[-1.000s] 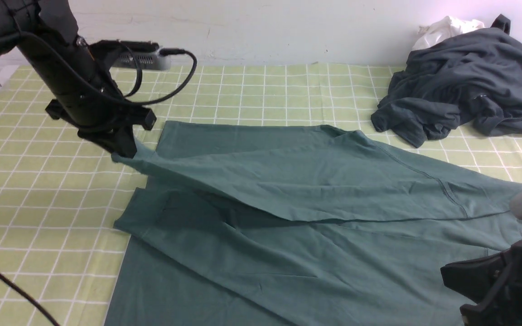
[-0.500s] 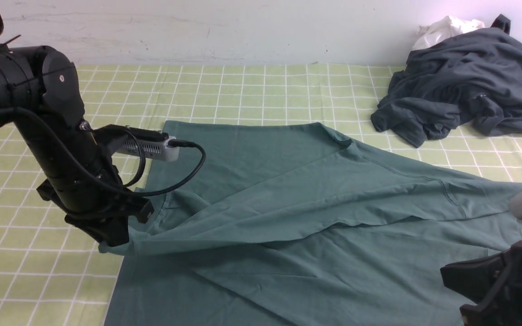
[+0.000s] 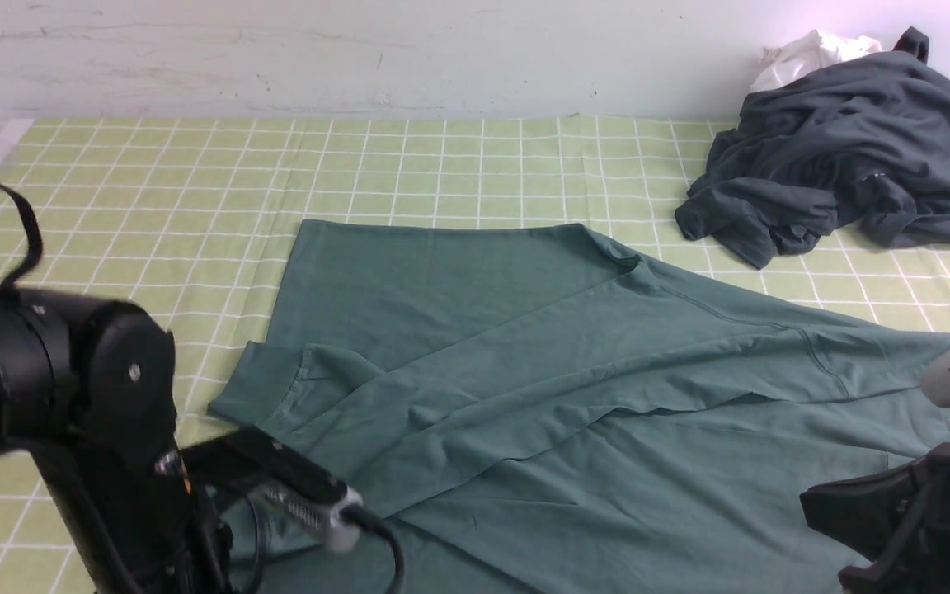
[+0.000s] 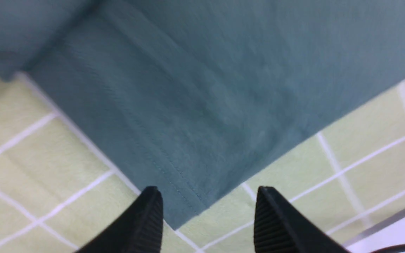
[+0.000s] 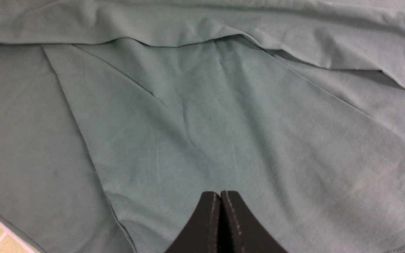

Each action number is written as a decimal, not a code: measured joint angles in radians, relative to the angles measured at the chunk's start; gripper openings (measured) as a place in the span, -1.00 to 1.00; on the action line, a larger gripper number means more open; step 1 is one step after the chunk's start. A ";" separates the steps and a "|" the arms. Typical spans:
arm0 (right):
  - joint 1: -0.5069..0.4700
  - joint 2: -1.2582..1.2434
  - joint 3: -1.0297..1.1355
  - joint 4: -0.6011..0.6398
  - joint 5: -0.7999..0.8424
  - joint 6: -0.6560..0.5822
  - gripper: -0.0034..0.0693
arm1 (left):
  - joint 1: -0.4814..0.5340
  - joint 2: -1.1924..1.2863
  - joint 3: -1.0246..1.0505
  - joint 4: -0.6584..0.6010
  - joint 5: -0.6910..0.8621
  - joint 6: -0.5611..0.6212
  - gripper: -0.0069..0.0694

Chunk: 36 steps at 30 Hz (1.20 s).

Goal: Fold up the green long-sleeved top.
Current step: Use both arms simultaneously to clamp the lower edge of the clothing fabric

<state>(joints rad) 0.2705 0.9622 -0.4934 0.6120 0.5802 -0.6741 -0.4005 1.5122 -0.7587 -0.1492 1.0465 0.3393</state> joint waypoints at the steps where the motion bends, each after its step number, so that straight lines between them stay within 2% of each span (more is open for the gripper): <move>1: 0.000 0.000 0.000 0.000 0.001 -0.002 -0.93 | -0.040 0.000 0.031 0.009 -0.034 0.062 0.06; 6: 0.000 0.000 0.000 0.000 0.003 -0.032 -0.93 | -0.141 0.000 0.089 0.024 -0.126 0.238 0.06; 12: 0.000 0.000 0.000 0.000 0.015 -0.035 -0.93 | -0.178 0.014 0.127 0.034 -0.232 0.271 0.04; 14: 0.000 0.000 0.000 0.000 0.020 -0.035 -0.93 | -0.179 0.015 0.128 0.042 -0.242 0.266 -0.08; 15: 0.000 0.000 0.000 0.000 0.020 -0.035 -0.93 | -0.179 0.015 0.128 0.042 -0.243 0.264 -0.08; 16: 0.000 0.000 0.000 0.000 0.023 -0.036 -0.93 | -0.179 0.015 0.128 0.047 -0.250 0.248 -0.25; 17: 0.000 0.000 0.000 0.000 0.022 -0.036 -0.93 | -0.179 0.015 0.128 0.049 -0.250 0.241 -0.27; 19: 0.000 -0.001 0.000 0.010 0.028 -0.047 -0.93 | -0.179 0.009 0.128 0.054 -0.253 0.196 -0.55; 21: 0.000 -0.012 -0.003 0.029 0.037 -0.080 -0.93 | -0.179 -0.008 0.122 0.054 -0.221 0.145 -0.73; 27: 0.004 -0.063 -0.076 0.096 0.109 -0.175 -0.93 | -0.179 -0.129 0.062 0.091 -0.086 0.041 -0.83; 31: 0.004 -0.021 -0.145 -0.016 0.207 -0.181 -0.87 | -0.179 -0.210 0.057 0.123 -0.048 0.024 -0.83; 32: 0.004 0.008 -0.157 -0.116 0.236 -0.181 -0.79 | -0.179 -0.234 0.057 0.128 -0.043 0.018 -0.83; 36: 0.008 0.111 -0.141 -0.376 0.272 -0.184 -0.46 | -0.179 -0.276 0.057 0.128 -0.044 0.008 -0.83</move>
<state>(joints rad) 0.2787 1.0731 -0.6343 0.2360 0.8523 -0.8577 -0.5799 1.2365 -0.7016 -0.0214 1.0027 0.3475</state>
